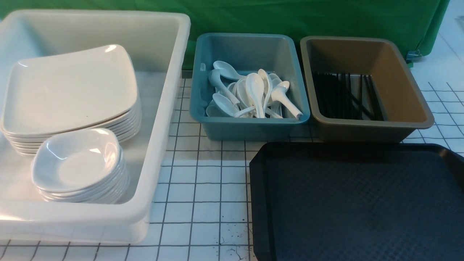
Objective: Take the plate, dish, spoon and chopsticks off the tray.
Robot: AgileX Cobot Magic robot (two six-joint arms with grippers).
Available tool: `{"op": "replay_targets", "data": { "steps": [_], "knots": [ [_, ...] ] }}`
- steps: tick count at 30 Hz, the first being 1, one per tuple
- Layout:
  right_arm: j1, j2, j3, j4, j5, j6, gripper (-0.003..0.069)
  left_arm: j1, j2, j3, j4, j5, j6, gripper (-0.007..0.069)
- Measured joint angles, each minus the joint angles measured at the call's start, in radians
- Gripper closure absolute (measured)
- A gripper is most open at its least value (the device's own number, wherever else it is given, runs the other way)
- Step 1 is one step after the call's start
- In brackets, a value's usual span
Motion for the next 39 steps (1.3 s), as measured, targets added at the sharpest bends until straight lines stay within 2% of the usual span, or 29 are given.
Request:
{"op": "replay_targets", "data": {
  "steps": [7, 14, 21, 39],
  "knots": [
    [0.000, 0.000, 0.000, 0.000, 0.000, 0.000, 0.0416, -0.025, -0.001, 0.051, 0.096, -0.023, -0.030, 0.0620],
    [0.000, 0.000, 0.000, 0.000, 0.000, 0.000, 0.0417, -0.063, -0.002, 0.052, 0.101, 0.049, -0.039, 0.0620],
    [0.000, 0.000, 0.000, 0.000, 0.000, 0.000, 0.0417, -0.063, -0.002, 0.052, 0.106, 0.053, -0.083, 0.0620],
    [0.000, 0.000, 0.000, 0.000, 0.000, 0.000, 0.0417, -0.063, -0.002, 0.052, 0.109, 0.053, -0.086, 0.0620]
  ]
}}
